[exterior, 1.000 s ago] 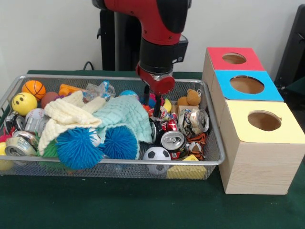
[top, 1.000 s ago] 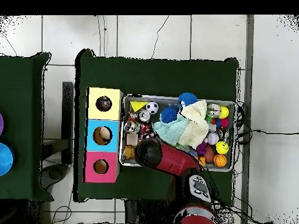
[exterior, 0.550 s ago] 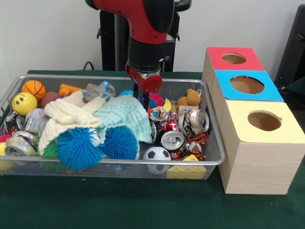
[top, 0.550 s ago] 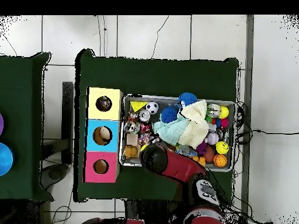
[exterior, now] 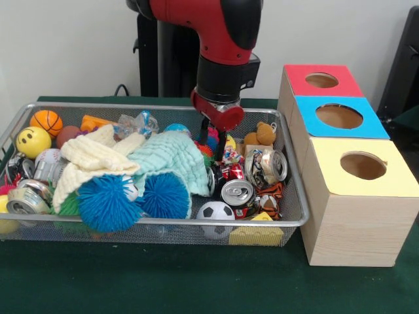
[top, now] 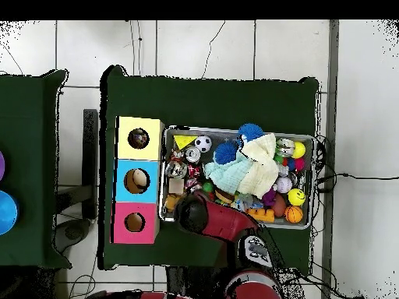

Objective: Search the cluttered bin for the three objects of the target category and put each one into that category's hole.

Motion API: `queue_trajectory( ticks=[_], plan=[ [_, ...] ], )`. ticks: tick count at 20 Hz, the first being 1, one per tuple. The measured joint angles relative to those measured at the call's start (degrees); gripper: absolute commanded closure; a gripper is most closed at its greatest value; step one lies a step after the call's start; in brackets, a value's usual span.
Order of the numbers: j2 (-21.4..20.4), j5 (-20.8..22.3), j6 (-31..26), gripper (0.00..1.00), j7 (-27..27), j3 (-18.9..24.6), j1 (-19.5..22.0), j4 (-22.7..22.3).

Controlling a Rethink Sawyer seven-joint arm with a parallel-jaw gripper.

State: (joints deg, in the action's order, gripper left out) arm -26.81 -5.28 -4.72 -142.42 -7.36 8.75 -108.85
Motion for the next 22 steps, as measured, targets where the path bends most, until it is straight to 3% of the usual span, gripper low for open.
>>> queue_trajectory(
  ticks=[13,22],
  plan=[
    [-6.9,-2.0,0.0,0.00,0.0,3.0,0.7,-6.0],
    [-4.4,-2.4,0.3,0.00,0.0,3.6,0.5,-6.5]
  ],
)
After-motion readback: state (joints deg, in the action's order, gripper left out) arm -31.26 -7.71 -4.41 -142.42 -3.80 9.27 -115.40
